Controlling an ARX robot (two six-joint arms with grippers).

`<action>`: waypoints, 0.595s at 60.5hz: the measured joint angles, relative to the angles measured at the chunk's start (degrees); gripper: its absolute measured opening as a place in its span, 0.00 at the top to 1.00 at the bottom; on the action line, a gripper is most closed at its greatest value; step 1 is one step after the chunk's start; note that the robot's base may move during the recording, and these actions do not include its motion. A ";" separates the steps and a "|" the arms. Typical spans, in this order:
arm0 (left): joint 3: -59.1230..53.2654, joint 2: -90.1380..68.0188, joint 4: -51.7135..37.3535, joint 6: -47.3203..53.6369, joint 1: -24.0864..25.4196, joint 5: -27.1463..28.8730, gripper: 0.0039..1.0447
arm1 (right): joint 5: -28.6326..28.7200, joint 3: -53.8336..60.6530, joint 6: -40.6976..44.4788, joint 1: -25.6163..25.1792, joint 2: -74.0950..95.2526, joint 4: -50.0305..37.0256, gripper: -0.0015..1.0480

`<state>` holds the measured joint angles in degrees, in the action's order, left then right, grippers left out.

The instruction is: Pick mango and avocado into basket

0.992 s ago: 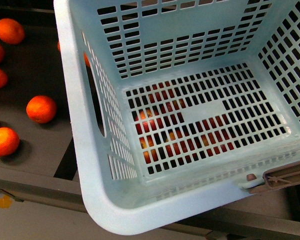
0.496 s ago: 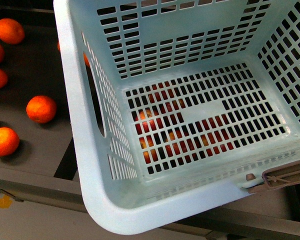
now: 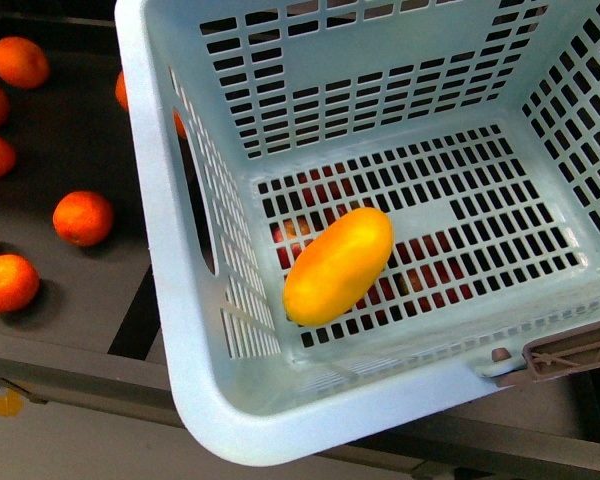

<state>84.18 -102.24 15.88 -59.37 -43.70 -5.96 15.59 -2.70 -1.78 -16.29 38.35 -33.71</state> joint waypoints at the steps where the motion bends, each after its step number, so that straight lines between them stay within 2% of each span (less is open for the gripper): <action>1: 0.00 0.00 0.00 0.00 0.00 -0.02 0.85 | -0.09 0.26 0.11 0.22 -0.42 0.31 0.67; 6: 0.00 0.00 0.00 -0.02 0.00 -0.02 0.85 | -2.49 1.66 0.66 2.56 -2.34 -0.92 0.82; 12: 0.00 0.00 0.00 -0.24 0.00 -0.02 0.85 | -4.85 1.68 1.38 4.90 -6.38 2.43 0.98; 25: 0.00 0.00 0.00 -0.24 0.00 0.09 0.85 | -8.15 1.68 1.55 8.50 -13.38 9.01 0.97; 36: 0.00 0.00 0.00 -0.24 -0.02 -0.04 0.85 | -8.35 1.68 1.57 9.05 -14.38 9.46 0.67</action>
<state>84.18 -102.24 15.88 -59.61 -43.72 -6.00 7.25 -1.02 -0.21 -7.25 23.97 -24.25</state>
